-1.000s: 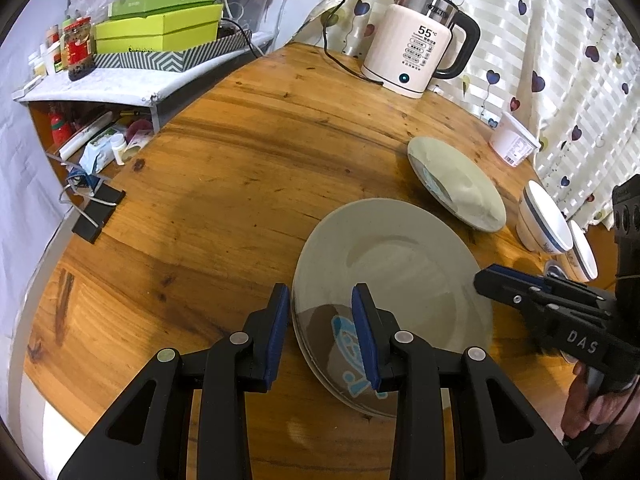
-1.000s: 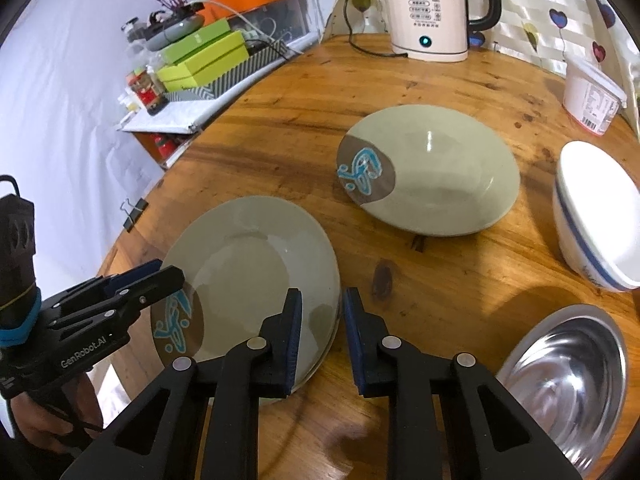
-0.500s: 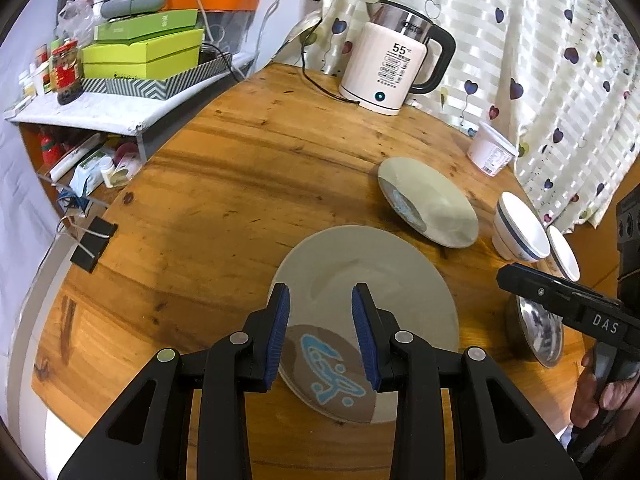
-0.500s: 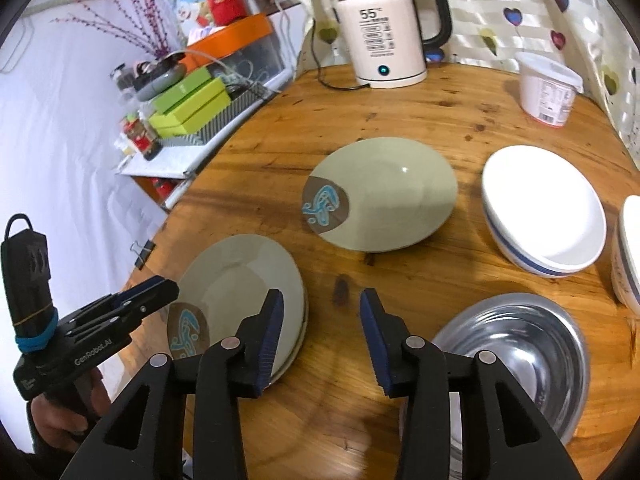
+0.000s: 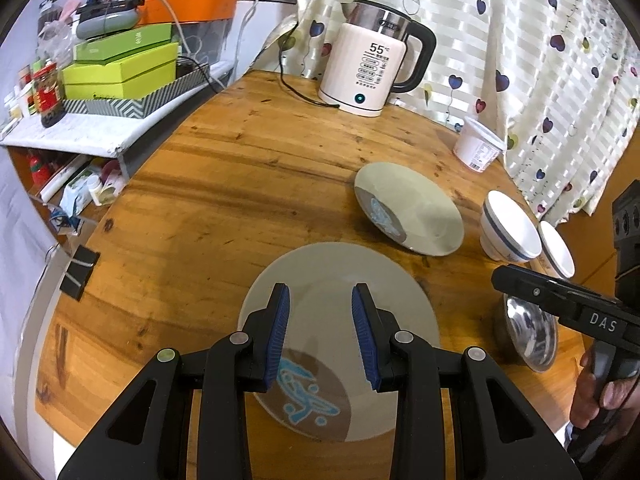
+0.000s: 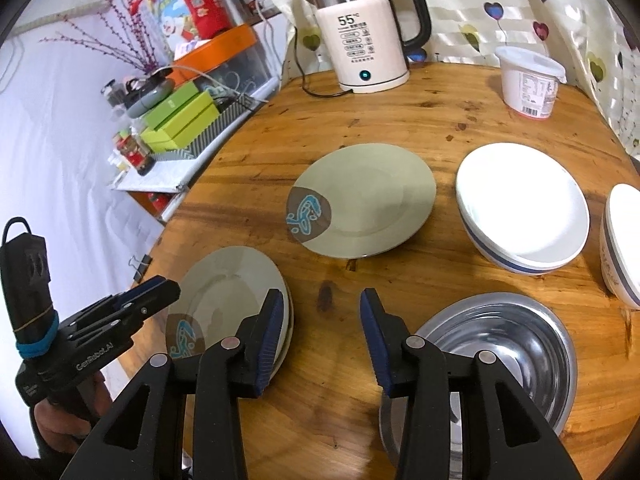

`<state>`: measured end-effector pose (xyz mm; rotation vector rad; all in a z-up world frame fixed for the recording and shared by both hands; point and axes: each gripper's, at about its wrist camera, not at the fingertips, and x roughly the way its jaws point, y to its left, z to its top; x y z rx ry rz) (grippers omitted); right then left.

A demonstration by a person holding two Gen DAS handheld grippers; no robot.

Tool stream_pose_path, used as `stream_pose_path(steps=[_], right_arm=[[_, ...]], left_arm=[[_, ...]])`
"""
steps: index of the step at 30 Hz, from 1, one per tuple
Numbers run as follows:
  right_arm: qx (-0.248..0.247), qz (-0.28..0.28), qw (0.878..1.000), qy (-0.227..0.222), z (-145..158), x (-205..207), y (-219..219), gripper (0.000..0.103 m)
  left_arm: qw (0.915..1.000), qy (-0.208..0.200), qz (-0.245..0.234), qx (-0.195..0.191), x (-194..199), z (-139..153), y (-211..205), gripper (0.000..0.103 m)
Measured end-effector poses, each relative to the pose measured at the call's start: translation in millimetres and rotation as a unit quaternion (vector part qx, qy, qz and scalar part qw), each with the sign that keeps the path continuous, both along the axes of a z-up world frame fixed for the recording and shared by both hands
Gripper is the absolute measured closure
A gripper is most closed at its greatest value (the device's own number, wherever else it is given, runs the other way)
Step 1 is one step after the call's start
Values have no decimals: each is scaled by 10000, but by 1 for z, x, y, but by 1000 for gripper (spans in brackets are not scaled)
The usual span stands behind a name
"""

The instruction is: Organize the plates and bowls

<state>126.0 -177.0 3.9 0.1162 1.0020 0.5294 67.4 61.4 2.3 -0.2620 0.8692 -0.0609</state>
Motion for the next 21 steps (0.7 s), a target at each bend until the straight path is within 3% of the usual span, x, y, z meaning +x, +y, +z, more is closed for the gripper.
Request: stream_pose_path(steps=[21], right_arm=[[215, -741, 9964, 350, -7, 37, -18, 64]], left_arm=[[9979, 182, -614, -116, 77, 6, -15, 69]])
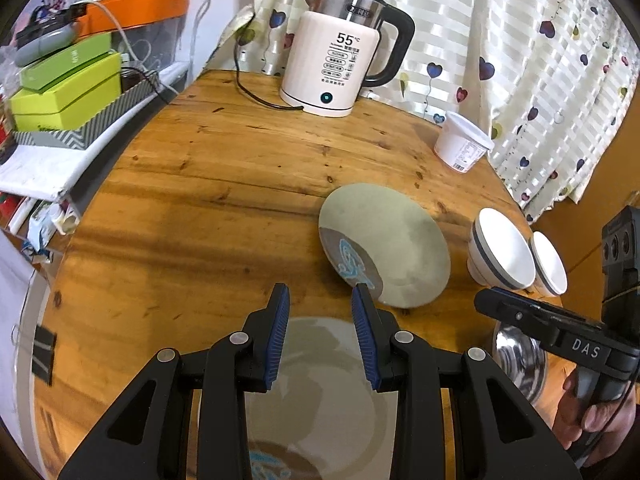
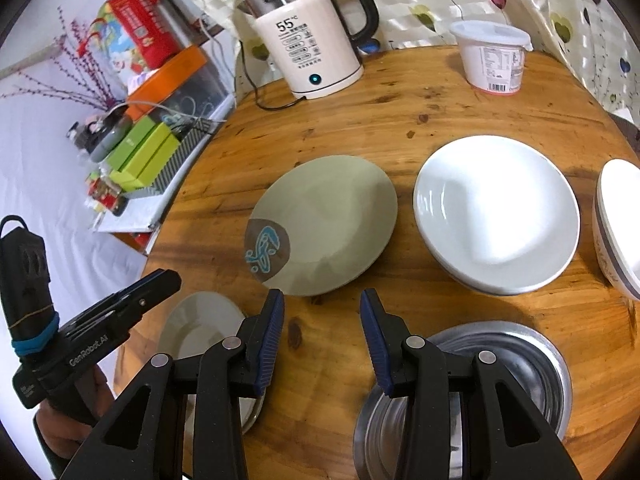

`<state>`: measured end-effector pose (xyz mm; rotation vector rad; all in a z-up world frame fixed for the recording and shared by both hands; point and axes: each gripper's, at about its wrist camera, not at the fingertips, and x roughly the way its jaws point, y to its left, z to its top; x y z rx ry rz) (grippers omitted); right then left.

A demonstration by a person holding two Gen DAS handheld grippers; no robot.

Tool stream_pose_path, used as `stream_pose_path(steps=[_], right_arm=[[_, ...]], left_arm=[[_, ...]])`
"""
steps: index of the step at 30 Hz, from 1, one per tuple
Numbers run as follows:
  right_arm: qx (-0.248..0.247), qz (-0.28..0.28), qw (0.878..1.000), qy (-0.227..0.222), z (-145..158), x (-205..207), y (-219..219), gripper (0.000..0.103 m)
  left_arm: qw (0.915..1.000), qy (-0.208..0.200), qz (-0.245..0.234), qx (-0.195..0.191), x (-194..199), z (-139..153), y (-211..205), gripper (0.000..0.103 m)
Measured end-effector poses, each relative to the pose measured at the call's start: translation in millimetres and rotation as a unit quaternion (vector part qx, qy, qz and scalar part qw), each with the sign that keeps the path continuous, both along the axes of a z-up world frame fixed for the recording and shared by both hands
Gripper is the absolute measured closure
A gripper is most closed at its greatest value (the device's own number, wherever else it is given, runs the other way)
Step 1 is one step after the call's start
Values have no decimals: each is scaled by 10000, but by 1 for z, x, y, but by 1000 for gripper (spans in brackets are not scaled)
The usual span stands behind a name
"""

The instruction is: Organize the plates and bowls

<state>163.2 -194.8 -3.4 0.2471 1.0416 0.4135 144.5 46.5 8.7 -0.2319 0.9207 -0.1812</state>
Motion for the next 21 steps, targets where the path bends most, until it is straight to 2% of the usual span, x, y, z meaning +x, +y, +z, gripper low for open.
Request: stream_pose_path(steps=[13, 21], right_arm=[[-111, -107, 9996, 256, -12, 24, 5, 64], [-220, -140, 9989, 385, -20, 35, 8, 64]], left_arm=[[9986, 427, -297, -113, 57, -17, -9, 69], [9956, 808, -402, -253, 85, -40, -12, 69]])
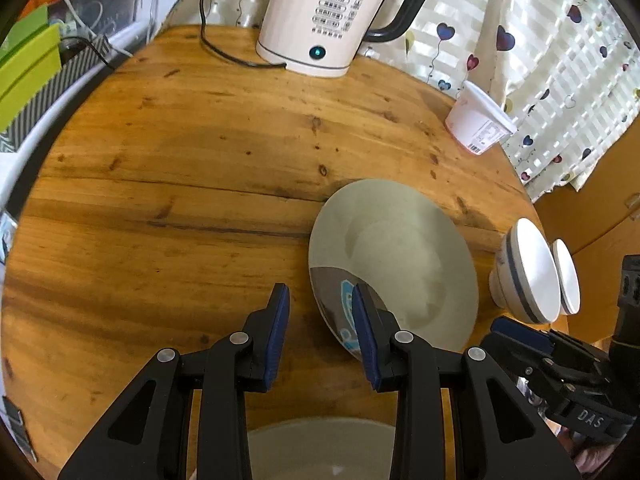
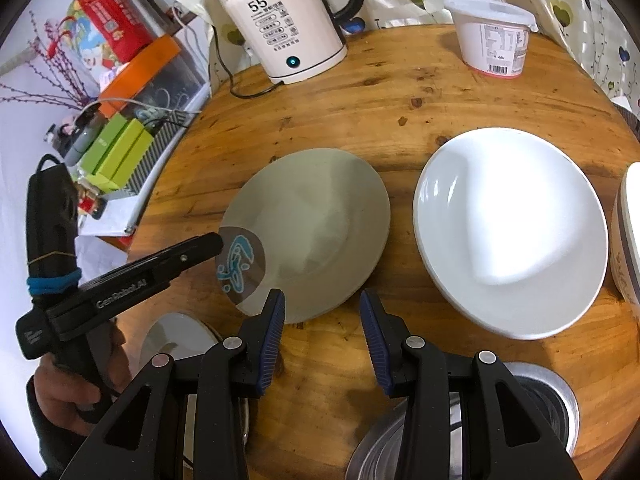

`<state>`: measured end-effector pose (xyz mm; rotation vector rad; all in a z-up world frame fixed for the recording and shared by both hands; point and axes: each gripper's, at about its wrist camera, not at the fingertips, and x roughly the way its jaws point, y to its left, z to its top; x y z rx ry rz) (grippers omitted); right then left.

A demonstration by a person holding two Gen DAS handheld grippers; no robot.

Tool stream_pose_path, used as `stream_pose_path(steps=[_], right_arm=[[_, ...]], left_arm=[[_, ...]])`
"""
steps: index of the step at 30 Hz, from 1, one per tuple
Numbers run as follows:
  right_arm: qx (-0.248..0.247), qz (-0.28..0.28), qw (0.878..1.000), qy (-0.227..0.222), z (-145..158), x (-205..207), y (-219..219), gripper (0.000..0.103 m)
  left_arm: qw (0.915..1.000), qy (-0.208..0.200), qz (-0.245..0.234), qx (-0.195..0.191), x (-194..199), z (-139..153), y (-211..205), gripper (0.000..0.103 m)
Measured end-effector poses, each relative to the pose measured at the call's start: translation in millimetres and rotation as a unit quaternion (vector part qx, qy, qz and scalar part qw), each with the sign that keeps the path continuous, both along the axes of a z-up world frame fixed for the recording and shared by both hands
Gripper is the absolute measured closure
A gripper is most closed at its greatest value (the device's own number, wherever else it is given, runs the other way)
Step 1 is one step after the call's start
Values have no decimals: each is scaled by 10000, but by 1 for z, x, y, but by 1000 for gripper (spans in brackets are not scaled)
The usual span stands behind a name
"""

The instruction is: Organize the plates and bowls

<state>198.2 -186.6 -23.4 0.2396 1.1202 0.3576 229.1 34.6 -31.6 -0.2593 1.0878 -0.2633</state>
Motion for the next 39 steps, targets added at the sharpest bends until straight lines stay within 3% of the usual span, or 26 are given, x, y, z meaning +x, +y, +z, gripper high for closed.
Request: stream_pose_path(steps=[22, 29, 39], right_arm=[[-109, -159, 9992, 345, -20, 19, 7, 64], [-162, -226, 9991, 327, -22, 21, 7, 72], [-168, -182, 9994, 258, -20, 20, 10, 73]], left_arm=[[9996, 63, -293, -9, 22, -10, -9, 69], [9995, 39, -304, 25, 21, -10, -7, 77], [9997, -11, -247, 84, 13, -7, -4, 77]])
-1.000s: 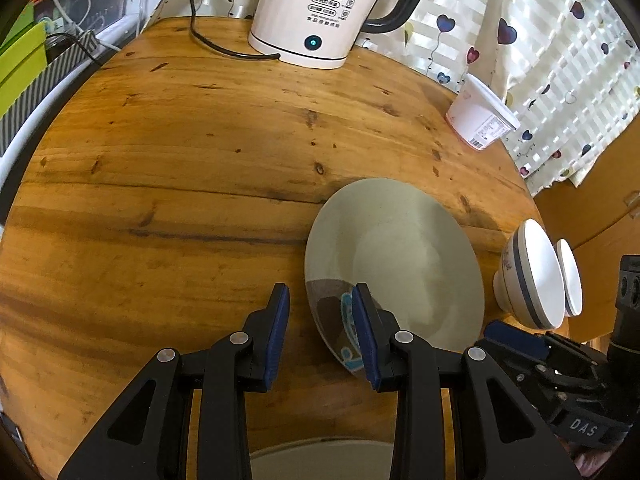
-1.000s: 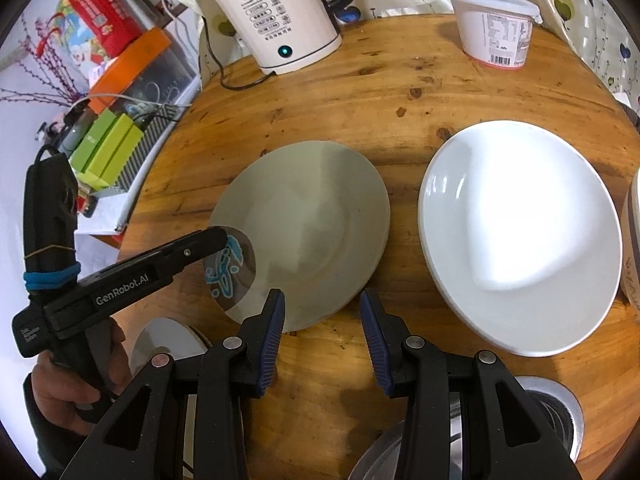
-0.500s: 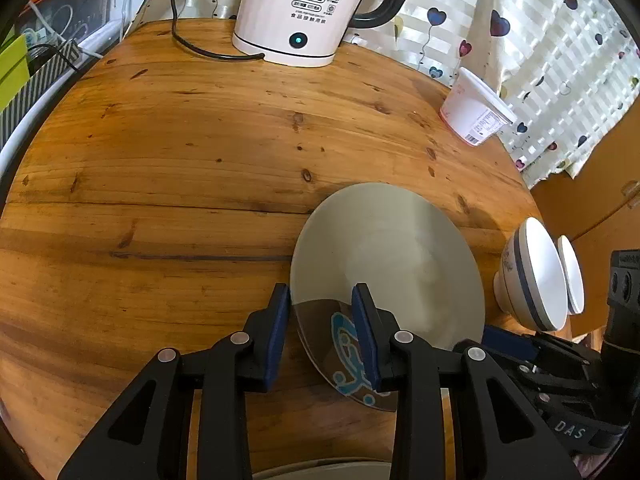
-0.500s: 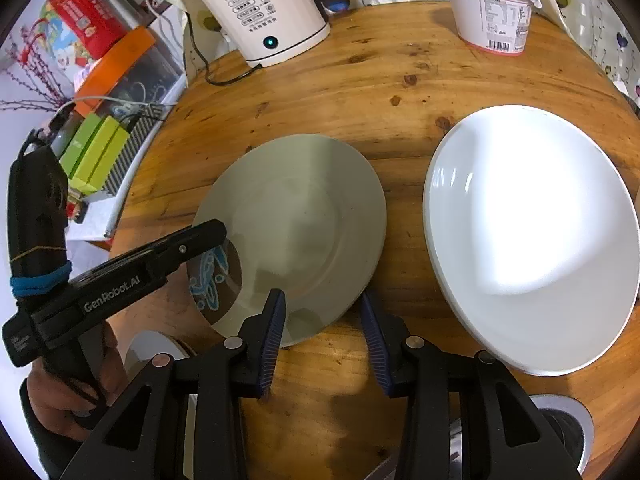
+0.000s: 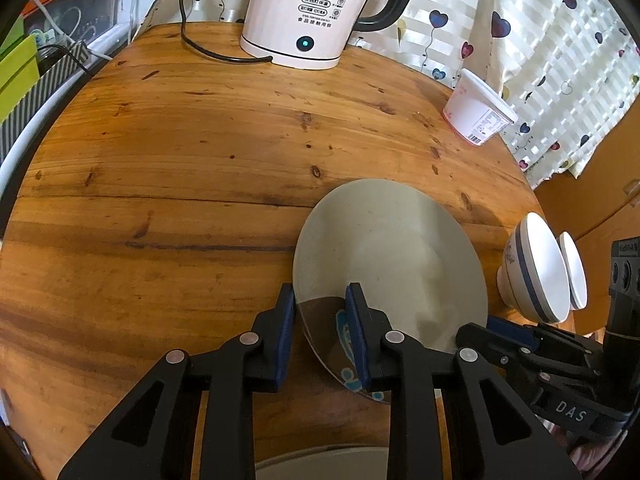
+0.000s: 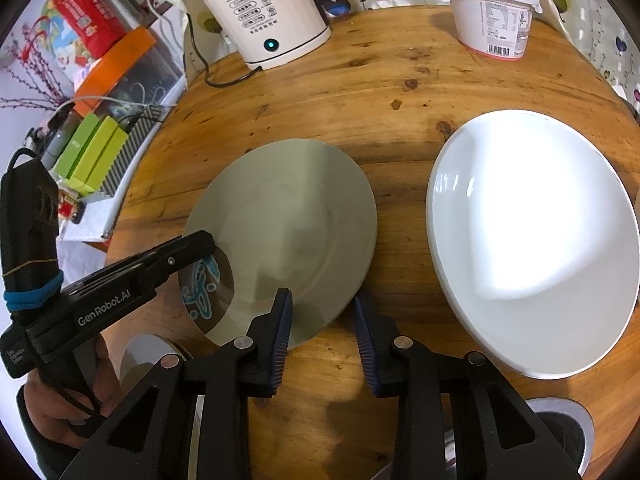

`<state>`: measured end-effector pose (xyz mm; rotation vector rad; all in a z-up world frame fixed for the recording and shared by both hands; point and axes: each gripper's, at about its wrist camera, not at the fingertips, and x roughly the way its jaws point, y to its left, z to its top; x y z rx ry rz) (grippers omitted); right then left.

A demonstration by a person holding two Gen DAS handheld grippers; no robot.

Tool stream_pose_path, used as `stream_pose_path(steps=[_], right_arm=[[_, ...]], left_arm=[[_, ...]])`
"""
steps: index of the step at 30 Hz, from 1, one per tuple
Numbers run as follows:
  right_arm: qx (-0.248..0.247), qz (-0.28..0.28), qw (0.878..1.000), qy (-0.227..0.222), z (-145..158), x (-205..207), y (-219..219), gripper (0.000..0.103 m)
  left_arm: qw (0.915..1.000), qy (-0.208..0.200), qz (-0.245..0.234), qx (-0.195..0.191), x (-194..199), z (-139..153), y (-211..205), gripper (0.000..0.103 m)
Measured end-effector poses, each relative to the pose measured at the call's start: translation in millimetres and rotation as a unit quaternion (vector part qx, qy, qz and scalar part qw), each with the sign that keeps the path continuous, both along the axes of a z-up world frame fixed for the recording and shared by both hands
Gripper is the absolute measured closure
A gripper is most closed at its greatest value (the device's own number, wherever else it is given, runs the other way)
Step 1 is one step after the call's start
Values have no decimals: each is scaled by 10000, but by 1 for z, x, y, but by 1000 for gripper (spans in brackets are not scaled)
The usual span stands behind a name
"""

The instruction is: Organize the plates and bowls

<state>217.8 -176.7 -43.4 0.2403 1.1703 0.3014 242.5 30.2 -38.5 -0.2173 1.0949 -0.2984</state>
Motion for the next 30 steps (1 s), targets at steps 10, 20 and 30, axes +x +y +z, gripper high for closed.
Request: stream_pose_path(steps=[10, 20, 30], right_arm=[[36, 126, 9999, -93, 10, -6, 6, 73], [72, 279, 9994, -217, 21, -20, 14, 73], [114, 460, 9984, -292, 29, -40, 21, 73]], left_arm=[[9999, -86, 147, -26, -14, 10, 9, 77], [9992, -198, 332, -60, -39, 21, 18, 77], [9982, -297, 525, -57, -67, 28, 26, 77]])
